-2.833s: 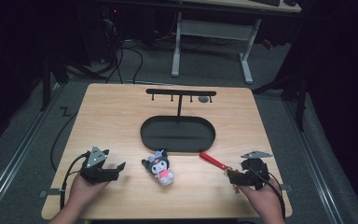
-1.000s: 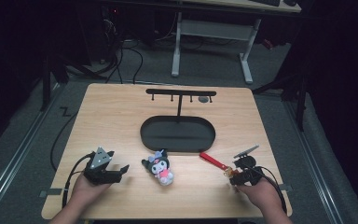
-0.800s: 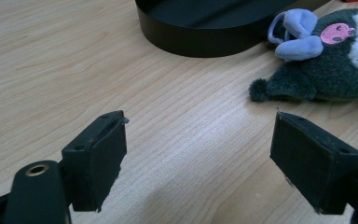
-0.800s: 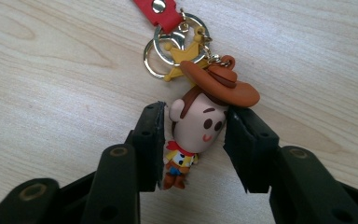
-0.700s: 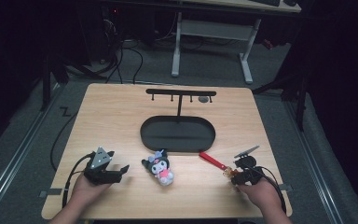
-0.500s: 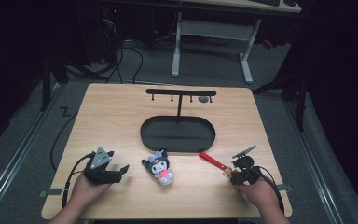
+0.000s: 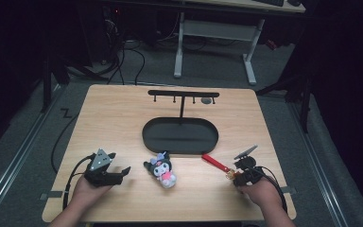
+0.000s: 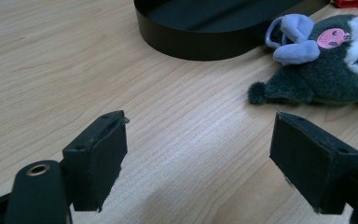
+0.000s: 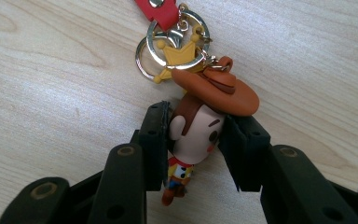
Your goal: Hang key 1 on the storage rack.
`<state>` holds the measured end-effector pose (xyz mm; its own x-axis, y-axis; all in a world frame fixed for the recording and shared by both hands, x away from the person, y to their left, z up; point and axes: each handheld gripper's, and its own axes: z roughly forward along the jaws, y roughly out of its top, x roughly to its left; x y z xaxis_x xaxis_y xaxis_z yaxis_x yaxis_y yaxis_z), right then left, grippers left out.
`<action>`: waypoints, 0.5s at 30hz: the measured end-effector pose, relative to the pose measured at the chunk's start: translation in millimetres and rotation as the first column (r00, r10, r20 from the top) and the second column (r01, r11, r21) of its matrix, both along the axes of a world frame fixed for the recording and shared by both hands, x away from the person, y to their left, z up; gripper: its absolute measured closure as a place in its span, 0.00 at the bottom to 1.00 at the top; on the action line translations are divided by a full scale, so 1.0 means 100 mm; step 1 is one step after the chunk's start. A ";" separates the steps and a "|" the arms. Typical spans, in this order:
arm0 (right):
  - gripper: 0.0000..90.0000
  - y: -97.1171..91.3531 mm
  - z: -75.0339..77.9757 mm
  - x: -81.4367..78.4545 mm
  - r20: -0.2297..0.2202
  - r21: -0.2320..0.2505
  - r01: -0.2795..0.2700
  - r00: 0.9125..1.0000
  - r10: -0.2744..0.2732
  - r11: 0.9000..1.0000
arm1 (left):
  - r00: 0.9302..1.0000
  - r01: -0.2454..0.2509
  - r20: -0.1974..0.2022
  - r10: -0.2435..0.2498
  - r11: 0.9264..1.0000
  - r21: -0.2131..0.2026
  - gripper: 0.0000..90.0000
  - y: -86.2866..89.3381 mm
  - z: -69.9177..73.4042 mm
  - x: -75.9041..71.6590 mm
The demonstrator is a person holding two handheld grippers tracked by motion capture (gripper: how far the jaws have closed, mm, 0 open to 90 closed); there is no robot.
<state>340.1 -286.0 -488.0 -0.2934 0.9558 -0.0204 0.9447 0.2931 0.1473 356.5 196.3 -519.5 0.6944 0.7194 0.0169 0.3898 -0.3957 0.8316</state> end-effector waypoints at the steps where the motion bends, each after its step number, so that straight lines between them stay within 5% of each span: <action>1: 0.70 0.00 0.00 0.01 -0.004 -0.004 -0.001 1.000 0.001 1.000 | 1.000 0.001 -0.002 -0.001 1.000 -0.002 0.21 0.00 0.00 0.00; 15: 0.70 -0.01 0.00 0.00 0.000 0.003 0.001 1.000 -0.001 1.000 | 1.000 0.011 -0.005 -0.011 1.000 0.015 0.22 -0.01 0.01 -0.05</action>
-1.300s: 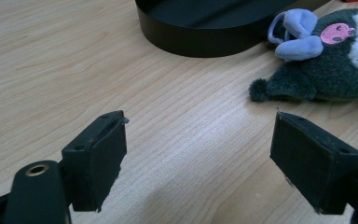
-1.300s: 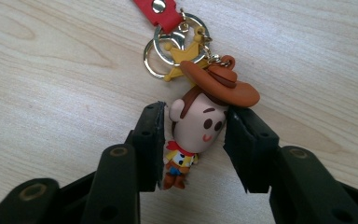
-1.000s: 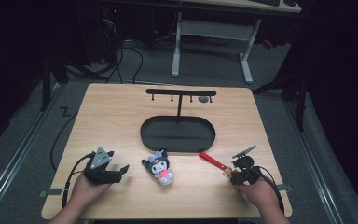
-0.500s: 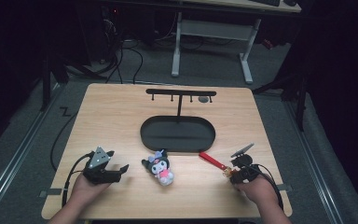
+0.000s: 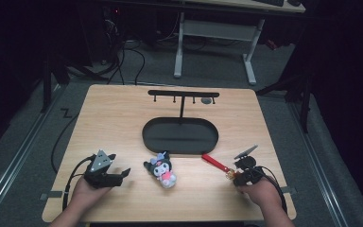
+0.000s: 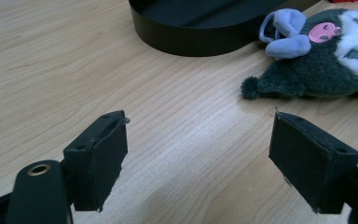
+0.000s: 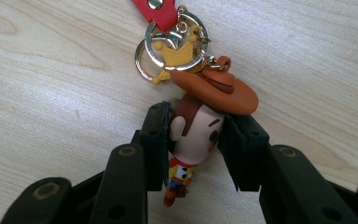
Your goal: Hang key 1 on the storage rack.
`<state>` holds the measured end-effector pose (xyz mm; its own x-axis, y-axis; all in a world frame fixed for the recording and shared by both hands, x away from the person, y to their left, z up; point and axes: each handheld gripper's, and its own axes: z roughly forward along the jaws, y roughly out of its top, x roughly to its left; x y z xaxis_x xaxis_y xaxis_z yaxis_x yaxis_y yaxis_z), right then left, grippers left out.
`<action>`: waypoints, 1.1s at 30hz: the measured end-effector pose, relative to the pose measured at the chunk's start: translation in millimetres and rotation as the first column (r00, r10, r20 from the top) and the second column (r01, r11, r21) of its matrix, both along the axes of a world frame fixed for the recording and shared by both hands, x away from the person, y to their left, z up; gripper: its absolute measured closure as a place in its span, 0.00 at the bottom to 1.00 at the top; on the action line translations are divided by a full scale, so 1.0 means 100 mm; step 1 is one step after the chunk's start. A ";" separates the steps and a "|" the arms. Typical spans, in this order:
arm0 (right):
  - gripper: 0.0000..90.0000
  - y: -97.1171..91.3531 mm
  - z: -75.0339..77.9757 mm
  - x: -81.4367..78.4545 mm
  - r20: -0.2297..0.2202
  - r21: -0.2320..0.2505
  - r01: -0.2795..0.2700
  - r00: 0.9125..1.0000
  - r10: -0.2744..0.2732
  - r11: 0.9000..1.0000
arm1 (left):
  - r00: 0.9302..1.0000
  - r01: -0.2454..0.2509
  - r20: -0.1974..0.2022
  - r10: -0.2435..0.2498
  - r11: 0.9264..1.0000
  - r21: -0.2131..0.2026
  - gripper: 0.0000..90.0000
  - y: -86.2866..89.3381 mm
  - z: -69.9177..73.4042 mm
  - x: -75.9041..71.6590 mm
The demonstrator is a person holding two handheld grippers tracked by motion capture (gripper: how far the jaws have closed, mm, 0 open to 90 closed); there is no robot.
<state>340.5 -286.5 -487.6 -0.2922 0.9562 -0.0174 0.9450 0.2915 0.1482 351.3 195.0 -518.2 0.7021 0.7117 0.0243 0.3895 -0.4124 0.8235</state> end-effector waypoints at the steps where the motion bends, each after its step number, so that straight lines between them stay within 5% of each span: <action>1: 0.71 0.00 0.00 0.00 -0.004 -0.006 -0.001 1.000 0.001 1.000 | 1.000 0.002 -0.001 -0.002 1.000 0.005 0.22 0.00 0.00 -0.01; 5: 0.72 -0.04 0.10 0.00 0.005 0.018 -0.006 1.000 0.006 1.000 | 1.000 0.012 -0.006 -0.012 1.000 0.017 0.22 -0.02 -0.01 -0.03; 16: 0.72 -0.04 0.68 -0.07 0.069 0.070 -0.038 0.997 0.033 0.997 | 1.000 0.016 -0.004 -0.016 1.000 0.010 0.23 -0.01 -0.01 -0.03; 23: 0.73 0.00 1.03 -0.05 0.089 0.071 -0.055 0.995 0.048 0.996 | 1.000 0.018 -0.004 -0.018 1.000 0.009 0.23 -0.01 -0.02 -0.02; 33: 0.73 0.11 1.31 0.00 0.114 0.064 -0.076 0.991 0.069 0.995 | 1.000 0.020 -0.002 -0.020 1.000 0.003 0.23 -0.01 -0.01 -0.02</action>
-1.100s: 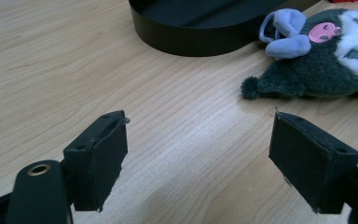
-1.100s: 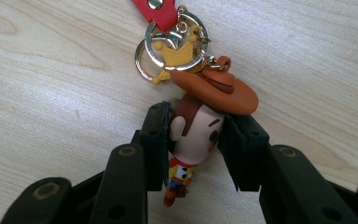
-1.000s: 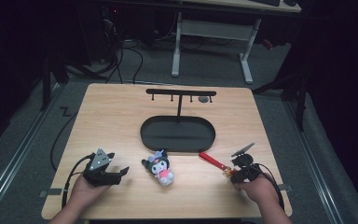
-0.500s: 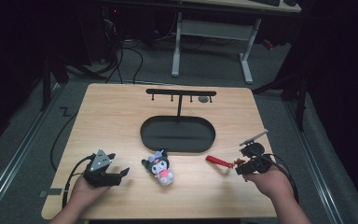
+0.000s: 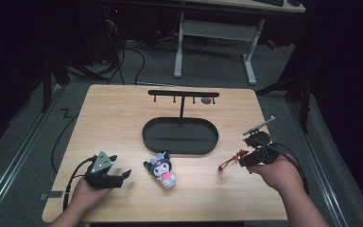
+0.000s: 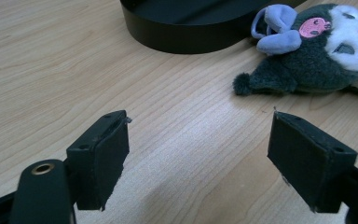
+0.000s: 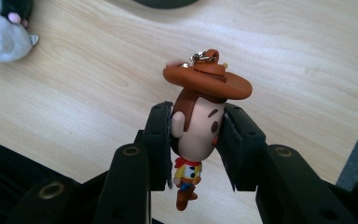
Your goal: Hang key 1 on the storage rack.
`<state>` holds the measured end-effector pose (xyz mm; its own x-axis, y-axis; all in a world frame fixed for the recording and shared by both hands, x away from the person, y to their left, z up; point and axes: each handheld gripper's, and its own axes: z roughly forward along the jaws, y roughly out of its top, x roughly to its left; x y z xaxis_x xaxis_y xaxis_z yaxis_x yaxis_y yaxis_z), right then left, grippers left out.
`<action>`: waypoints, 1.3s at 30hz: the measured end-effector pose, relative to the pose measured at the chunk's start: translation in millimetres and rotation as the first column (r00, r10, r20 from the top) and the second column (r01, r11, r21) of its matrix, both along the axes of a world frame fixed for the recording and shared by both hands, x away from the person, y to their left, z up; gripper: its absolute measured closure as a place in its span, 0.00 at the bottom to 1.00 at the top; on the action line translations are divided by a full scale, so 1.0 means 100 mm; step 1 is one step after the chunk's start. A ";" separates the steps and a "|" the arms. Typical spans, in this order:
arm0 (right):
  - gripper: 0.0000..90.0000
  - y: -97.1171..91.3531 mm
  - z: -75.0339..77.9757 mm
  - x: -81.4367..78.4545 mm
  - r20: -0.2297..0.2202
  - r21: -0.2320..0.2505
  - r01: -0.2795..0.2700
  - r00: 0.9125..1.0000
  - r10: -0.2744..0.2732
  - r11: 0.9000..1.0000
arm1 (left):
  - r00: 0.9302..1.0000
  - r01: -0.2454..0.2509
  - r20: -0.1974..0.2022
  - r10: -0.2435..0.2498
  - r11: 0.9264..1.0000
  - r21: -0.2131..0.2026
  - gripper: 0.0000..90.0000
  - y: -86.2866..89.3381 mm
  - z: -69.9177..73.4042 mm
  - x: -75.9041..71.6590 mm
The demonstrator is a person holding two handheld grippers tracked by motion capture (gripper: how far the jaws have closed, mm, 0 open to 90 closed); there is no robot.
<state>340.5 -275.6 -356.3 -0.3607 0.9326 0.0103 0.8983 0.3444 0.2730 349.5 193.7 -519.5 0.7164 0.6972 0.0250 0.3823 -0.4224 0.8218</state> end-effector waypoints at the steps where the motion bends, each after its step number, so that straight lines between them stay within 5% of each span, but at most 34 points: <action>1: 0.73 0.03 0.07 0.02 0.009 -0.013 -0.004 1.000 0.005 1.000 | 1.000 -0.001 0.001 0.001 1.000 -0.001 0.23 0.00 0.00 0.00; 15: 0.73 0.18 0.20 0.21 0.041 -0.037 -0.019 0.999 0.021 0.999 | 1.000 -0.013 -0.005 0.012 1.000 -0.012 0.23 0.07 0.00 -0.04; 39: 0.73 0.35 0.31 0.54 0.093 0.003 -0.033 0.995 0.032 0.999 | 0.999 -0.048 0.005 0.049 0.998 -0.040 0.23 0.26 0.01 -0.13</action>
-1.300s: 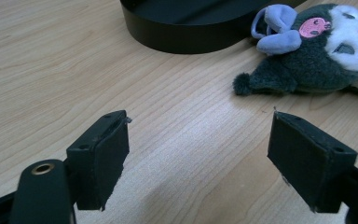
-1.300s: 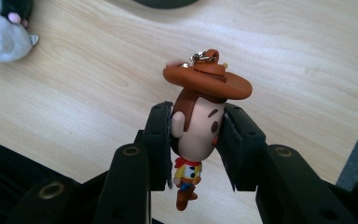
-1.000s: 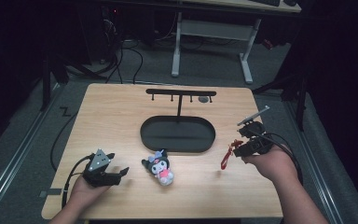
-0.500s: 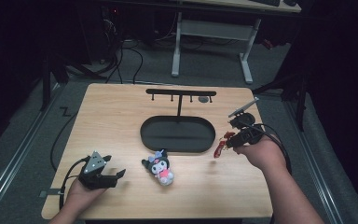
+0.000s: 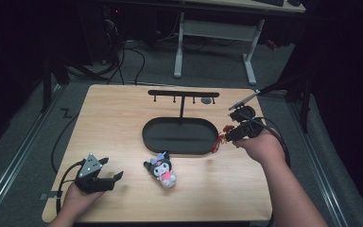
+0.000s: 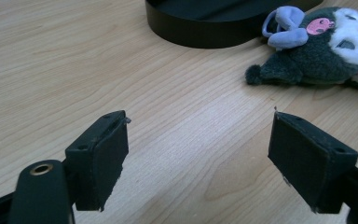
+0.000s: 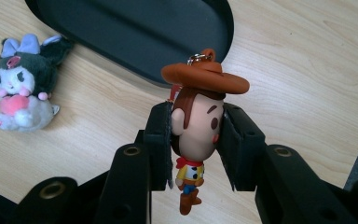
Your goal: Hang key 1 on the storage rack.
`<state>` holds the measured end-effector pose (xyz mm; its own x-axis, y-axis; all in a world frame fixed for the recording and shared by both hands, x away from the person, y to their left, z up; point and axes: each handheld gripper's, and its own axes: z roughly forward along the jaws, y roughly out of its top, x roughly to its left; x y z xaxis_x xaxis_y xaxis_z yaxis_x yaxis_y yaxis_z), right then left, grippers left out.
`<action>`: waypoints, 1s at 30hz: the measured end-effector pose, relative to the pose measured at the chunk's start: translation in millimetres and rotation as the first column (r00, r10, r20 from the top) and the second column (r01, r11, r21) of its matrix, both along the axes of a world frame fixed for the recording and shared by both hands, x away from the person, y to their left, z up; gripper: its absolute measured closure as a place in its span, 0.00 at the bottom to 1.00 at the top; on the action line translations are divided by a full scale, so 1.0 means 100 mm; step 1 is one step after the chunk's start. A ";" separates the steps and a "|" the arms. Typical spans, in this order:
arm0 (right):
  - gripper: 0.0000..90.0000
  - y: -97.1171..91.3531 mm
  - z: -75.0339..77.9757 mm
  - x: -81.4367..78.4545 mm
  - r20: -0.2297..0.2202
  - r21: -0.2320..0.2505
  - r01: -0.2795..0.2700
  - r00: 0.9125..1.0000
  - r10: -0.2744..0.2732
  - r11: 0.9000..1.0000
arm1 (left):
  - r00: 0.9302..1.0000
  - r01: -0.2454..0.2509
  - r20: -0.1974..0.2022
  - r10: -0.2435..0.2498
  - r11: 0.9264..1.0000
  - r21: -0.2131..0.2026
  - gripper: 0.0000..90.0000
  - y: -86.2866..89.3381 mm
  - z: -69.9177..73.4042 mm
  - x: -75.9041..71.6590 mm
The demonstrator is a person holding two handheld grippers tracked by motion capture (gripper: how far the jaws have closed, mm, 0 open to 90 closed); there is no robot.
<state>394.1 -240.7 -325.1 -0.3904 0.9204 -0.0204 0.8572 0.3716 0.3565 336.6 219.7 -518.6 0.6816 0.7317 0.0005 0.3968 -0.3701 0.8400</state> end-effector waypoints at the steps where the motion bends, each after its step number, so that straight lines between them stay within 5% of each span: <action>1: 0.73 0.00 0.01 0.00 0.001 -0.004 -0.005 1.000 0.005 1.000 | 1.000 -0.005 -0.002 0.005 1.000 -0.005 0.23 0.02 0.00 -0.01; 19: 0.73 0.02 0.04 0.24 0.012 0.014 -0.021 1.000 0.021 1.000 | 0.999 -0.037 0.006 0.037 0.999 -0.004 0.20 0.10 0.00 -0.08; 30: 0.73 0.00 0.07 0.60 -0.036 0.052 -0.011 0.999 0.013 0.999 | 1.000 -0.030 0.004 0.030 0.999 -0.010 0.21 0.09 0.00 -0.06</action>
